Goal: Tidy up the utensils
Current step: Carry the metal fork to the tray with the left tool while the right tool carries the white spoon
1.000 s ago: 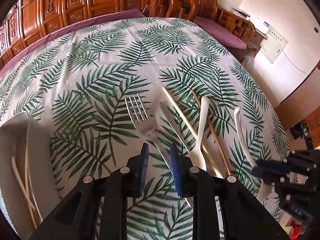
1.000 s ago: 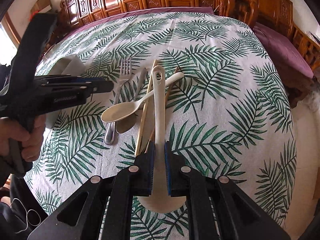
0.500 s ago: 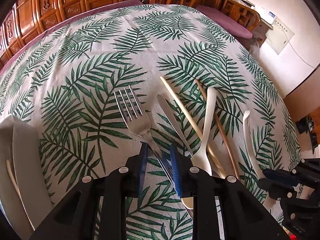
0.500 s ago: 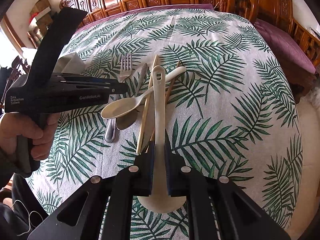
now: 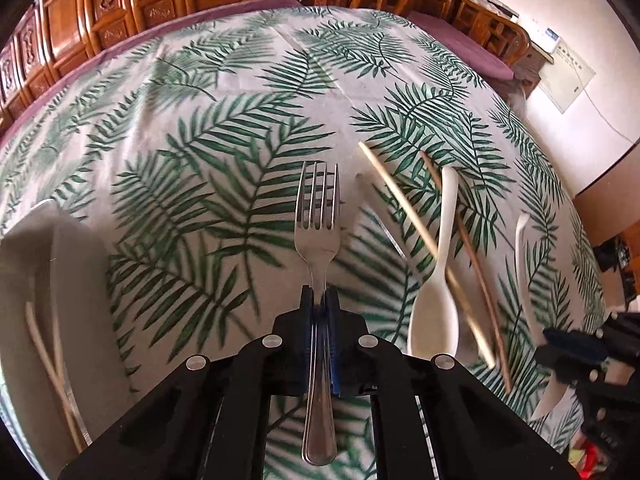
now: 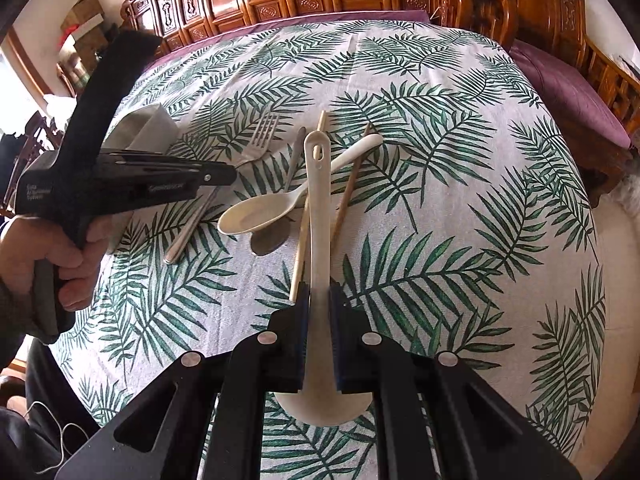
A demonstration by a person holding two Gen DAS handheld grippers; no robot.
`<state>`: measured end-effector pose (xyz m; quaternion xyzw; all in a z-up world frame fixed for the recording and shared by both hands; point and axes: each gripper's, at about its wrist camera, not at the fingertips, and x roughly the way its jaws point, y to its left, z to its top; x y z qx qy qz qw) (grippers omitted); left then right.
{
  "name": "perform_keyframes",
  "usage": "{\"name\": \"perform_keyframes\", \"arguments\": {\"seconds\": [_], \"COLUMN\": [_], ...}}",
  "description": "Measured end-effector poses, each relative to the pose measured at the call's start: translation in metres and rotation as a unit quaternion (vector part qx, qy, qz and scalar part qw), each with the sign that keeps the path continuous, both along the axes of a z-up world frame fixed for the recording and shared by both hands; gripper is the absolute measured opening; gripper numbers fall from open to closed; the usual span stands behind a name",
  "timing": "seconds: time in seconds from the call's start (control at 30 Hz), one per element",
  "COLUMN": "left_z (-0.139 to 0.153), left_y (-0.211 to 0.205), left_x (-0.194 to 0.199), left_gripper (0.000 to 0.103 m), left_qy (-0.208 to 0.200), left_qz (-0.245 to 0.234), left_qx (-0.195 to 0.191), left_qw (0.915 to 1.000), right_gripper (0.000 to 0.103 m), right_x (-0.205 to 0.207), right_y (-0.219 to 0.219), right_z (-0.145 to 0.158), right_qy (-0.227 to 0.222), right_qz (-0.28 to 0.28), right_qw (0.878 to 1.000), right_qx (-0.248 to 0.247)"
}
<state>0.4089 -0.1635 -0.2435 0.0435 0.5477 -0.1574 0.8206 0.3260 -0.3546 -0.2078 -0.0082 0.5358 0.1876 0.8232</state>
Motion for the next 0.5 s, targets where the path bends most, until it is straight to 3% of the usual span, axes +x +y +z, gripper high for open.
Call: {"name": "perform_keyframes", "arguments": {"seconds": [0.5], "left_z": [0.063], "left_y": [0.036], "left_x": [-0.047], "left_gripper": [0.006], "left_qy": [-0.072], "left_qz": [-0.002], "left_qx": [-0.024], "left_qw": [0.9971], "right_gripper": [0.012], "right_x": [-0.009], "right_y": [0.030], "right_z": [0.029], "right_qy": [-0.026], "right_qz": [0.009], "right_qw": [1.000], "right_qx": [-0.002]}}
